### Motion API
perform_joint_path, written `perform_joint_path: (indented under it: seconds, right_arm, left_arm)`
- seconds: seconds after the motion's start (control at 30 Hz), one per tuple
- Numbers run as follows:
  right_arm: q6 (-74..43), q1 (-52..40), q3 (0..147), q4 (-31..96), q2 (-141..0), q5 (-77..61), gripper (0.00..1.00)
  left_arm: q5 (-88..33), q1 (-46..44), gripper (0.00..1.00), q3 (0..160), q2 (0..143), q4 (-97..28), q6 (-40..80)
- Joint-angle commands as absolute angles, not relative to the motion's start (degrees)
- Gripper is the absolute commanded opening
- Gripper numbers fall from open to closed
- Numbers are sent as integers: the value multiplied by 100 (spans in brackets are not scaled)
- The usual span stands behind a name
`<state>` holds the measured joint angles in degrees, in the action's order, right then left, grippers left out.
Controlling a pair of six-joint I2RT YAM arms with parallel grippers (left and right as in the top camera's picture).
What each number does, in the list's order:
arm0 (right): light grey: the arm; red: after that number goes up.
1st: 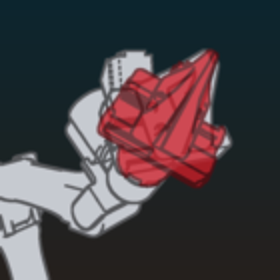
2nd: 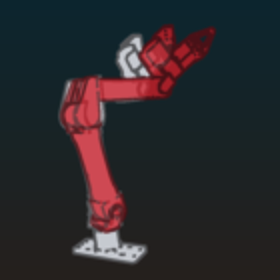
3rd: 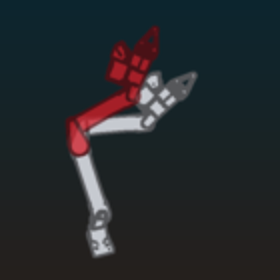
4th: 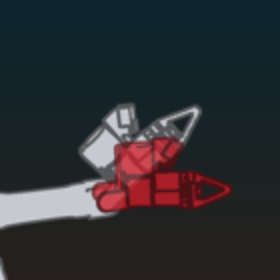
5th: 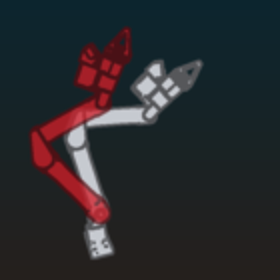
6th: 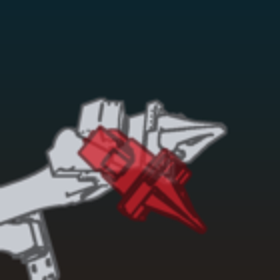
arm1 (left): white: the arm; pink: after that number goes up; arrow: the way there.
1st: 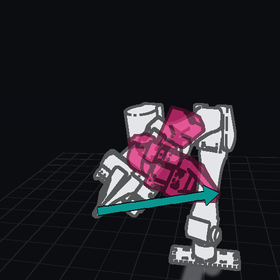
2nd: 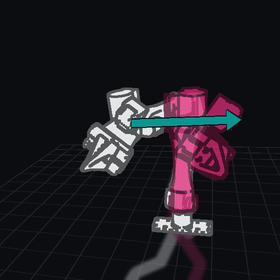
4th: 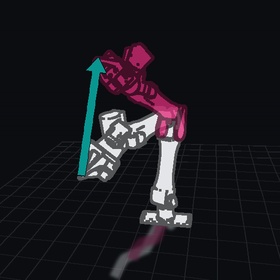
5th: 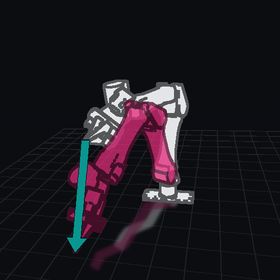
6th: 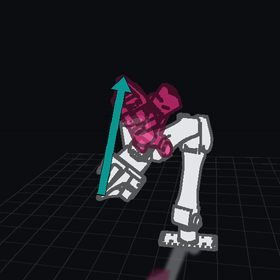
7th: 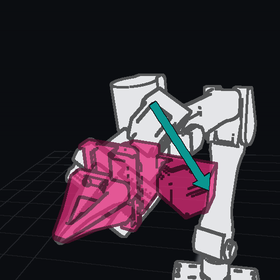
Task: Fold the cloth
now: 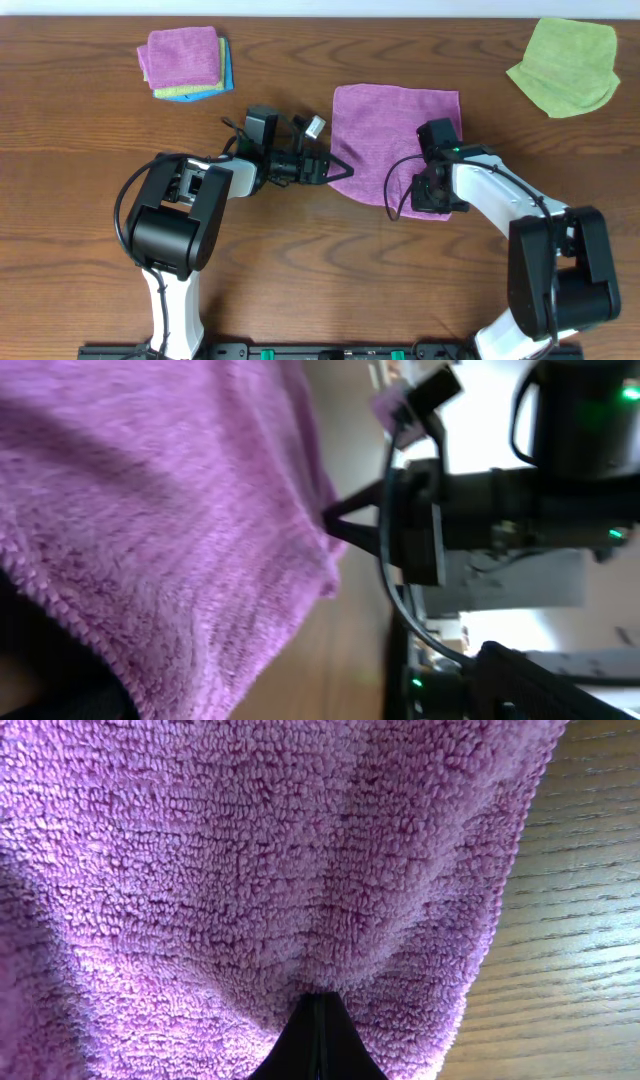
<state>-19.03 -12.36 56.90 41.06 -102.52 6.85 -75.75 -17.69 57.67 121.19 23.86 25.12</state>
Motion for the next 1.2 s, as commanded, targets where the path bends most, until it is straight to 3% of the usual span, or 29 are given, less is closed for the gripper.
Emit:
perform_joint_path:
  seconds: [0.0,0.4,0.73,1.07,1.17]
  right_arm:
    - [-1833,-1326,5472,4150,-10490,322,1]
    - [-1813,-1326,5489,4134,-10490,414,1]
    - [-1817,-1326,5535,4106,-10490,427,1]
    - [-1817,-1326,5540,4141,-10490,427,1]
    - [-1817,-1326,5542,4198,-10490,427,1]
  left_arm:
    - [-8143,-1739,95,5784,12213,2386,2630]
    - [-8711,-1085,96,5789,12123,2497,3087]
    - [-8871,-880,95,5791,11664,4095,4287]
    - [-8650,-843,95,5784,11664,3966,3492]
    - [-8521,-810,95,5763,11664,3234,2689]
